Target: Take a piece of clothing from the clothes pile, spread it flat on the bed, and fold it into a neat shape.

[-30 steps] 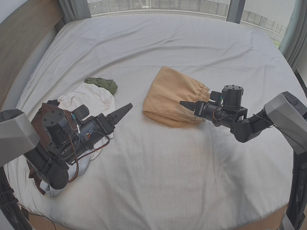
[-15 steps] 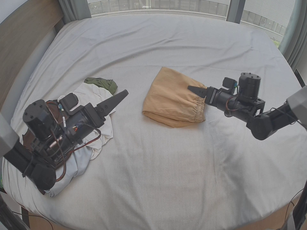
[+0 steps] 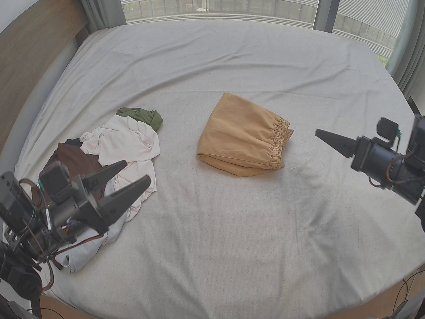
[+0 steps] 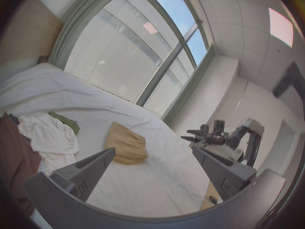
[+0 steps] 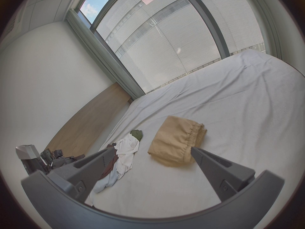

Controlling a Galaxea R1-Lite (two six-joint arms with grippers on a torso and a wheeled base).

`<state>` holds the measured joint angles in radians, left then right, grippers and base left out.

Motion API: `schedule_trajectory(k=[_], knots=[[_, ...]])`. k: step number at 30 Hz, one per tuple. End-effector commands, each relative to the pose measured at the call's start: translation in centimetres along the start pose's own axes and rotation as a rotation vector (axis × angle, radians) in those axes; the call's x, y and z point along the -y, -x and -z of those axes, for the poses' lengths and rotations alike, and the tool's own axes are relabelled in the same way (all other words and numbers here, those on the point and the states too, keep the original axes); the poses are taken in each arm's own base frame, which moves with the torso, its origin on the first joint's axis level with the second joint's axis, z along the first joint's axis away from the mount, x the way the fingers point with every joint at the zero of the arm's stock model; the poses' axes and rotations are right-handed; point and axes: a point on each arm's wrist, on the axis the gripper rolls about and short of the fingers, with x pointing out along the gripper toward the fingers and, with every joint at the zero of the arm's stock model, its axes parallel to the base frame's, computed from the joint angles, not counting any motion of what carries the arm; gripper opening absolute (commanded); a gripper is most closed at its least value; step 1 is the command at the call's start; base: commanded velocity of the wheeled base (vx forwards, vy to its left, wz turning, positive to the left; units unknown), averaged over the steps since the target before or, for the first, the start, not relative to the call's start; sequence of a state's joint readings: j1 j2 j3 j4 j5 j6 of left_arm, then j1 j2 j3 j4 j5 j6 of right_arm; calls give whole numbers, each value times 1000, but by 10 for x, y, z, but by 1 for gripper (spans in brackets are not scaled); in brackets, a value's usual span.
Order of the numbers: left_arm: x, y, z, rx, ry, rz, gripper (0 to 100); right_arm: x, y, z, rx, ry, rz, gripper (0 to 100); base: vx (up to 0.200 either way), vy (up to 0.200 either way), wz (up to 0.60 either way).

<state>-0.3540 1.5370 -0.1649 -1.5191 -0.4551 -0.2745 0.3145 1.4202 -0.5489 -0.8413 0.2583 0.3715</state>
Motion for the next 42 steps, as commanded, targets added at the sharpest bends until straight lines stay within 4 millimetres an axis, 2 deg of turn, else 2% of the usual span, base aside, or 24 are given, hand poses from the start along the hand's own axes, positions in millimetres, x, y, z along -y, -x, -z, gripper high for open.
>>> schedule_trajectory(k=[1, 5, 10, 12, 14, 16, 17, 18, 21, 22, 24, 27, 30, 33, 35, 37, 42], knots=[[19, 39, 3, 1, -126, -2, 100, -13, 75, 5, 102, 43, 0, 100, 0, 0, 0], [22, 50, 0, 27, -151, -73, 100, -16, 97, 15, 120, 64, -3, 100, 0, 0, 0], [29, 63, -7, 77, -158, -159, 100, -17, 114, 26, 119, 70, 1, 100, 0, 0, 0], [39, 81, -10, 74, -164, -171, 100, -18, 128, 34, 121, 77, 6, 100, 0, 0, 0], [42, 87, -10, 68, -162, -172, 100, -18, 133, 37, 124, 78, 5, 100, 0, 0, 0], [51, 107, -5, 34, -141, -180, 100, -18, 148, 48, 117, 82, 27, 100, 0, 0, 0], [51, 107, -5, 34, -141, -180, 100, -18, 148, 48, 117, 82, 27, 100, 0, 0, 0], [56, 121, 2, -10, -119, -194, 100, -17, 159, 56, 125, 93, 51, 100, 0, 0, 0], [66, 147, 16, -42, -106, -199, 100, -18, 177, 65, 170, 108, 84, 100, 0, 0, 0], [66, 148, 16, -42, -106, -199, 100, -18, 177, 65, 171, 108, 85, 100, 0, 0, 0], [74, 172, 32, -57, -100, -205, 100, -21, 195, 75, 228, 127, 129, 100, 0, 0, 0], [79, 188, 45, -42, -104, -232, 100, -24, 211, 87, 274, 145, 168, 100, 0, 0, 0], [82, 198, 56, -15, -122, -290, 100, -27, 223, 100, 297, 159, 214, 100, 0, 0, 0], [82, 200, 59, -22, -124, -321, 100, -28, 232, 118, 292, 182, 251, 100, 0, 0, 0], [83, 200, 58, -5, -127, -333, 100, -23, 232, 130, 263, 195, 273, 100, 0, 0, 0], [82, 199, 57, -3, -134, -348, 100, -20, 230, 134, 252, 209, 286, 100, 0, 0, 0], [82, 199, 58, 2, -162, -457, 100, -12, 231, 148, 137, 219, 451, 100, 0, 0, 0]])
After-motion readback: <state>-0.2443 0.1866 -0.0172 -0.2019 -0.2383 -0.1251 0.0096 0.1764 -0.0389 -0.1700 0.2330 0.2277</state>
